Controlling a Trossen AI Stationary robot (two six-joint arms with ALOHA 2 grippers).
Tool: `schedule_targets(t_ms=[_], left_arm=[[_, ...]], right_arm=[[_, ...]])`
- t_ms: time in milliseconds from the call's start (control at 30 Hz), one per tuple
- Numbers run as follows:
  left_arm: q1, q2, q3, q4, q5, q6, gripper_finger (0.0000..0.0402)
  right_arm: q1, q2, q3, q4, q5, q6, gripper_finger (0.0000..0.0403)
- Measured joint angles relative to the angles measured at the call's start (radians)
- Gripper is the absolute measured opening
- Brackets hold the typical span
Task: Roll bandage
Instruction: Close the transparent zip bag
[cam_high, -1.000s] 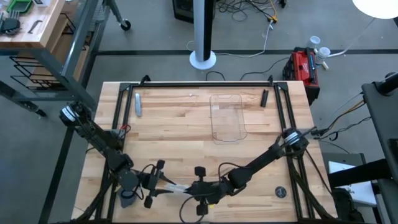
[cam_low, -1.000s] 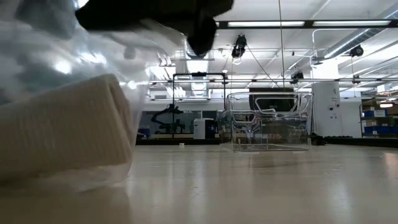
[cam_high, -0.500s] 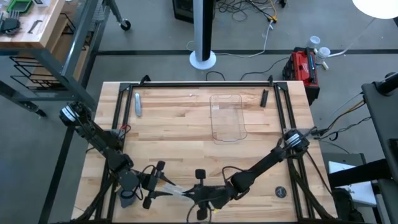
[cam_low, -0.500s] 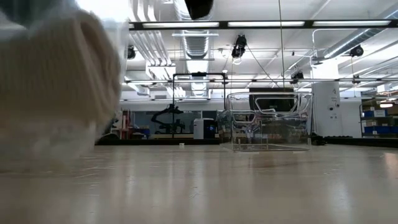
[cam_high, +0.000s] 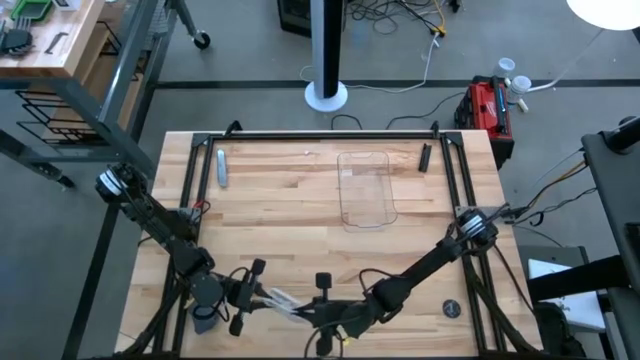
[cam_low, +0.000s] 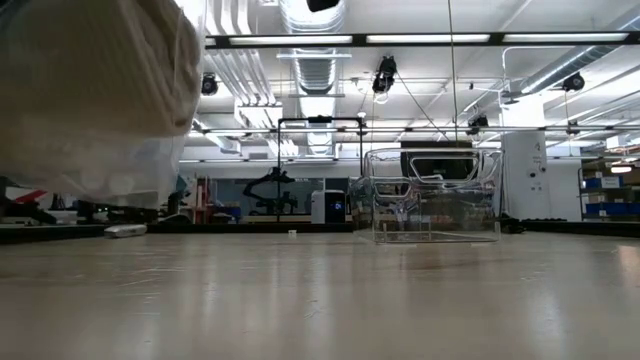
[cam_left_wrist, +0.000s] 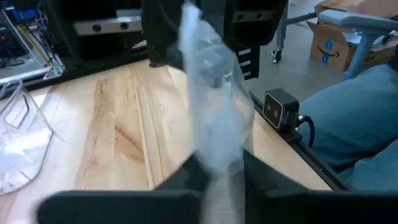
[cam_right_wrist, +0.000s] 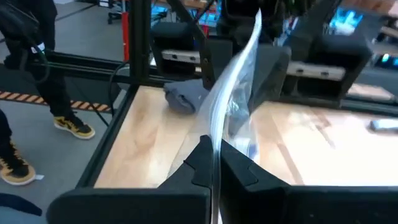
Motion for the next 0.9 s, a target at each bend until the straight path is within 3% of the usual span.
schedule_targets(t_ms=[200, 367, 633, 800, 900], left_arm=[[0.001, 0.0, 0.0, -0.004, -0.007, 0.002, 0.0001], [0.001, 0.0, -0.001, -0.051, -0.009, -0.041, 0.0], [0.001, 0.0, -0.001, -0.052, 0.024, -0.047, 0.0], [0.001, 0.0, -0.001, -0.054, 0.025, -0.047, 0.0], [0.001, 0.0, -0.001, -0.055, 0.025, -0.047, 0.0]], right_arm=[[-0.01, -0.001, 0.001, -0.193, 0.001, 0.16, 0.0006], [-0.013, -0.004, 0.034, -0.386, -0.012, 0.294, 0.0053], [-0.039, -0.005, 0.096, -0.379, -0.065, 0.291, 0.0135], [-0.093, -0.006, 0.144, -0.372, -0.209, 0.319, 0.0157], [-0.122, -0.006, 0.158, -0.35, -0.238, 0.342, 0.016]])
